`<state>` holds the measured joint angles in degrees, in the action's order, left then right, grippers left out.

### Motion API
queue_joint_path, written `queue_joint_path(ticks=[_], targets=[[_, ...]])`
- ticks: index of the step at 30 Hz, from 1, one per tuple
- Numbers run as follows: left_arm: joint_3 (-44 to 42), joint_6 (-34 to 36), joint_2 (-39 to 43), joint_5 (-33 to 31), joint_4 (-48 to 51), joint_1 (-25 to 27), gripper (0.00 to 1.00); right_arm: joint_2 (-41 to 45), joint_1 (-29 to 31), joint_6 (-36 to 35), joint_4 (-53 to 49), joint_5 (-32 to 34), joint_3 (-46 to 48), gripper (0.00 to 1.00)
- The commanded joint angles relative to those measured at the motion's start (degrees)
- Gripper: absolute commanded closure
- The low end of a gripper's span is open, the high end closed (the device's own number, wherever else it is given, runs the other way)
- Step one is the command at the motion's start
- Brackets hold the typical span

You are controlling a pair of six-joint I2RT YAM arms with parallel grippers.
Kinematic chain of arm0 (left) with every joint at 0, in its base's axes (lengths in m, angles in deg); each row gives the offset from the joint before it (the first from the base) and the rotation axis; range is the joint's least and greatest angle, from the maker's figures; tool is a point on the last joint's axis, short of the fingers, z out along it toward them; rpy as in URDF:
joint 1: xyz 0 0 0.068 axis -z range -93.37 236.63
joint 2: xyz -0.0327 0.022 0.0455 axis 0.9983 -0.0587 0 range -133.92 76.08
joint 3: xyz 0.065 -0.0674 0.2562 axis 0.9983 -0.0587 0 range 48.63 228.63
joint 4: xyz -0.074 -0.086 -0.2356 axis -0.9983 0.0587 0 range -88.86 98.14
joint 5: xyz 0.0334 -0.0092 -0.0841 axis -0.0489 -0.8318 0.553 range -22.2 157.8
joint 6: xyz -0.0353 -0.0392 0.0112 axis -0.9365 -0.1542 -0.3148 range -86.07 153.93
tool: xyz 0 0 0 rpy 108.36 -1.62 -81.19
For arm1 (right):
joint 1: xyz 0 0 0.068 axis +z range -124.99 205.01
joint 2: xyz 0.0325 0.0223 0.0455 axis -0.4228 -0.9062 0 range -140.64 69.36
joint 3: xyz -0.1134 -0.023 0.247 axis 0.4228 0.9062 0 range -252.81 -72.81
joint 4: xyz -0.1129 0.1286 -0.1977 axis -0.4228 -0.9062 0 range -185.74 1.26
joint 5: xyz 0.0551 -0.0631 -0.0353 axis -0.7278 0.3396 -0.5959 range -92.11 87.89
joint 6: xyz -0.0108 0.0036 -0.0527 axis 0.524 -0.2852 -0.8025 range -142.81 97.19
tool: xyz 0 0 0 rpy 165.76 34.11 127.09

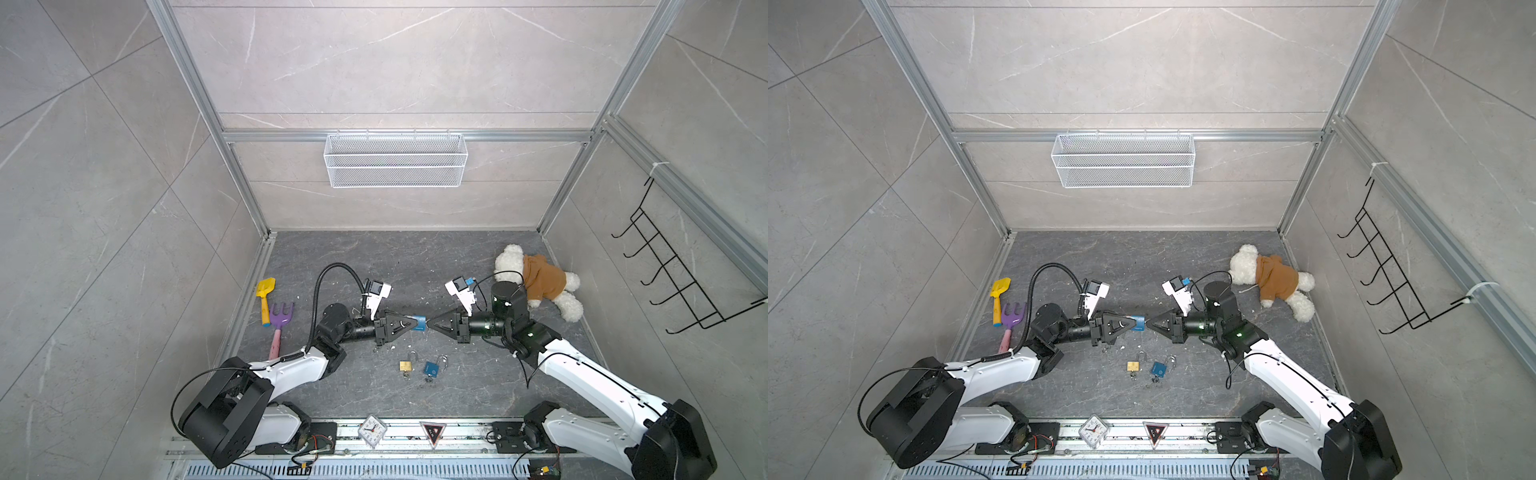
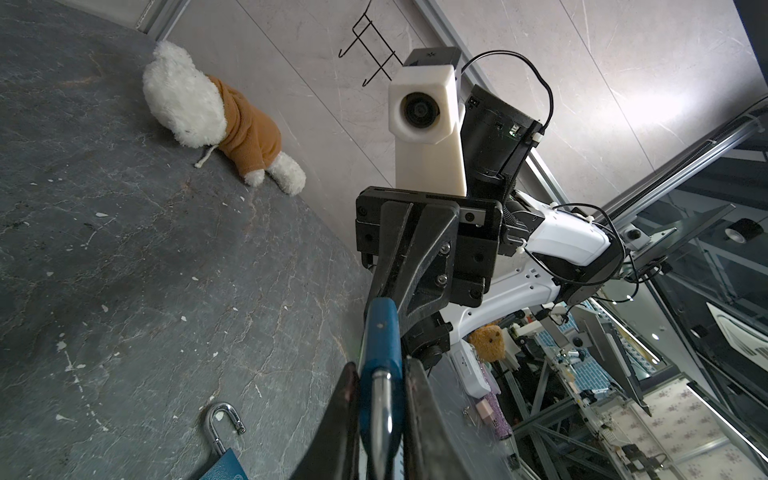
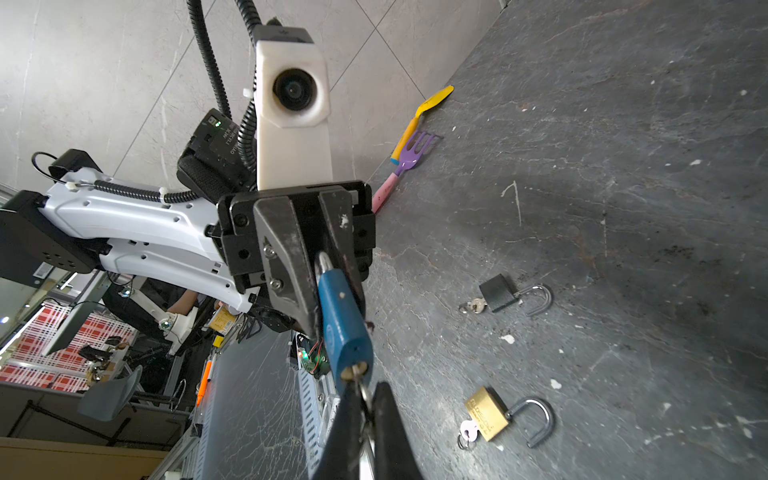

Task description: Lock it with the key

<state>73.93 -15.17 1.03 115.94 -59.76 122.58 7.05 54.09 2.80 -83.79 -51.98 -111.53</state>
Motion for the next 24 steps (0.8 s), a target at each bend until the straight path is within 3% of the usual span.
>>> queue_joint_path(ticks=[1, 18, 21, 24], targets=[[1.0, 0.4, 1.2, -1.4, -3.8, -0.7, 1.00, 1.0, 0.0, 1.2, 3.3, -3.4, 1.0, 1.00], [-0.4, -1.7, 2.5, -1.0, -5.3, -4.7, 1.00, 4.1, -4.7, 1.5, 2.8, -5.7, 3.4, 1.00], [1.3, 1.7, 3.2, -2.0, 3.0, -4.7, 1.00, 6.0, -7.1, 1.5, -1.5, -1.2, 3.2, 1.00], [6.5, 10.7, 4.0, -6.4, 21.6, -3.5, 1.00, 7.7, -10.3, 1.1, -9.1, 10.5, 2.6, 1.00]])
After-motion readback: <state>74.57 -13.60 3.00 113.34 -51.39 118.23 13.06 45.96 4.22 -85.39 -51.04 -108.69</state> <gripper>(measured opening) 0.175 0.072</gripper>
